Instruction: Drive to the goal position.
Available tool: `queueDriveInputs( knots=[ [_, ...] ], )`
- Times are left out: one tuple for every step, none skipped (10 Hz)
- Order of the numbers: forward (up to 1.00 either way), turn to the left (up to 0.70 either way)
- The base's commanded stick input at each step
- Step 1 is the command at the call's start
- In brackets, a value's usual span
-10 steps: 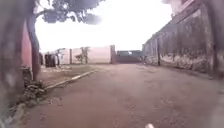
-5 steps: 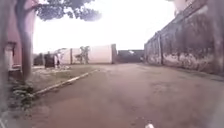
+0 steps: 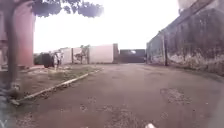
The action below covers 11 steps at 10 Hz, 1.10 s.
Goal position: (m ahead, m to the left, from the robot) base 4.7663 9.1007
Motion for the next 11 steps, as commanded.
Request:
queueDriveInputs(
  knots=[
    [0.7,-0.05],
    [0.7,-0.35],
    [0.7,-0.35],
    [0.7,-0.15],
    [0.7,0.0],
    [0.7,0.0],
    [0.7,-0.18],
    [0.7,-0.27],
    [0.7,-0.02],
    [0.7,0.0],
    [0.7,0.0]
  ],
)
